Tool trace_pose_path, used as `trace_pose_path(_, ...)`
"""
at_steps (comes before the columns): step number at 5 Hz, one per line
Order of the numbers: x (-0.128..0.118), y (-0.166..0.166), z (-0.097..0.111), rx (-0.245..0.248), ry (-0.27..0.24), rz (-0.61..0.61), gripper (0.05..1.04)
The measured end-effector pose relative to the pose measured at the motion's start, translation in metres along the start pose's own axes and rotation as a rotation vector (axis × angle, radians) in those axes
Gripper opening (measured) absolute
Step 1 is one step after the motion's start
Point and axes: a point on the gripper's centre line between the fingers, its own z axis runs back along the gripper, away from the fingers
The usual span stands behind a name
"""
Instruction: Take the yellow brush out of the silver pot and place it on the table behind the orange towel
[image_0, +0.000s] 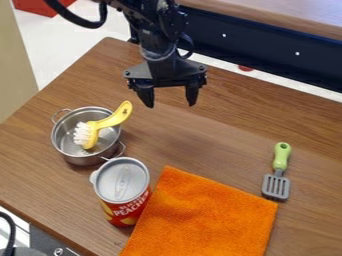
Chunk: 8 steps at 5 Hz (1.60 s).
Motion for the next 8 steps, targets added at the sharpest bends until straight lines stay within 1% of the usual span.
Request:
trace_pose_path(1, -0.006, 0.001, -0.005, 0.007, 0.029, -0.004, 0.999)
trace_pose_path(2, -0.007, 0.01, 0.002, -0.012, 0.065, -0.102, 0.999)
trace_pose_path(3, -0.004, 0.028, 0.008, -0.041, 0.097, -0.195, 0.999)
trace_pose_path(4, -0.001, 0.051, 0.018, -0.072, 0.114, -0.332, 0.999)
trace_pose_path(5, -0.004, 0.079, 0.016, -0.027, 0.106, -0.561, 0.999)
trace_pose_path(6, -0.002, 0.105, 0.018, -0.031, 0.098, -0.695, 0.999)
trace_pose_path(7, -0.003, 0.129, 0.01, 0.036, 0.074, -0.763, 0.999)
trace_pose_path(8, -0.01, 0.137, -0.001, 0.063, 0.076, -0.833, 0.999)
